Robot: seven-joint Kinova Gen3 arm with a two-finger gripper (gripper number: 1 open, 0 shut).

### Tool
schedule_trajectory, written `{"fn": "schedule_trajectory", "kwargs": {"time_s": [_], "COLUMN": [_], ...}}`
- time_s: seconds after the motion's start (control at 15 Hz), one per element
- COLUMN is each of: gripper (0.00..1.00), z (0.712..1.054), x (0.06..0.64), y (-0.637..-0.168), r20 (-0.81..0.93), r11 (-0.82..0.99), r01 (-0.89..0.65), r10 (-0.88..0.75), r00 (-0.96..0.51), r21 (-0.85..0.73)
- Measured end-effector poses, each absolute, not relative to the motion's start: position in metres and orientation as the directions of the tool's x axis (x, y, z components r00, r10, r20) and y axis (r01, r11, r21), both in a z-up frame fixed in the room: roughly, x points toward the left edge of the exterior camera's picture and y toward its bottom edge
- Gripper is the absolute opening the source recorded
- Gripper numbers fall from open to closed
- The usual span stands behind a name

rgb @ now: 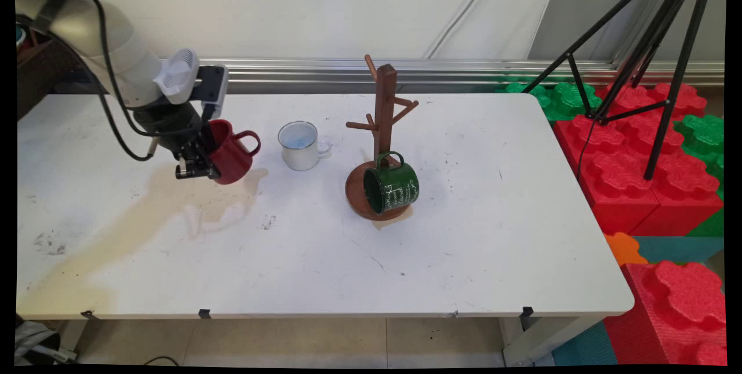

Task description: Place the picked object on the table

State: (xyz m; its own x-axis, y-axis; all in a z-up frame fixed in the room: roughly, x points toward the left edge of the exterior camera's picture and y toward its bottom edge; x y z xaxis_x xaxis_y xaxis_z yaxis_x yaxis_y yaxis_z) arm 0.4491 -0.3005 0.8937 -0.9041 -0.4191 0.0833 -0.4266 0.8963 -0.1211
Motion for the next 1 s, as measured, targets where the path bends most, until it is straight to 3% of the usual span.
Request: {"fn": "schedule_trajectory", "kwargs": {"time_s": [1.0], "gripper": [0.0], "z": [0.836], "x": [0.445], "y": [-0.333], "r20": [0.005], "r11": [0.903], "r01": [-0.399], "r10": [-0.404], "r00": [-0.915], "r21": [-0.161]}}
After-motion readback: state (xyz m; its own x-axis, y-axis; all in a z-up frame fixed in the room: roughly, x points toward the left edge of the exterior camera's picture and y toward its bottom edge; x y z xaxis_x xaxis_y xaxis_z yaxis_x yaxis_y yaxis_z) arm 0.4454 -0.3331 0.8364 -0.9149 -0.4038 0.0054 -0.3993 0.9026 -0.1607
